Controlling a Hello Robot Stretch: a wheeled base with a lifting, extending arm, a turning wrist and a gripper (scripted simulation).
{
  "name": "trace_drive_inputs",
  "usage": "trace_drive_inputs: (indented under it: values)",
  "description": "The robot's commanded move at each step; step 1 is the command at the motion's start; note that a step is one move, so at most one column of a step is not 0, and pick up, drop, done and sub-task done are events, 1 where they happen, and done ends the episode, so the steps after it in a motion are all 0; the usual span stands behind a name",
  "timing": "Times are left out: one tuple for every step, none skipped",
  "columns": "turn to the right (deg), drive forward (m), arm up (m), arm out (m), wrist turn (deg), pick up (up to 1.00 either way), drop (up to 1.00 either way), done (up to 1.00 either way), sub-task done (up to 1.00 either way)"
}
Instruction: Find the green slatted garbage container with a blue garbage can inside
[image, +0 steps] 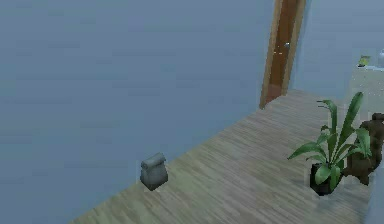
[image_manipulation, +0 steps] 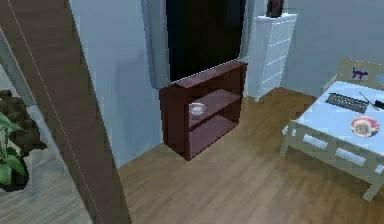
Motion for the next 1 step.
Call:
trace_drive_inputs:
  values:
    - [3.0, 0.0, 0.0, 0.0, 0.0, 0.0, 0.0, 0.0, 0.0]
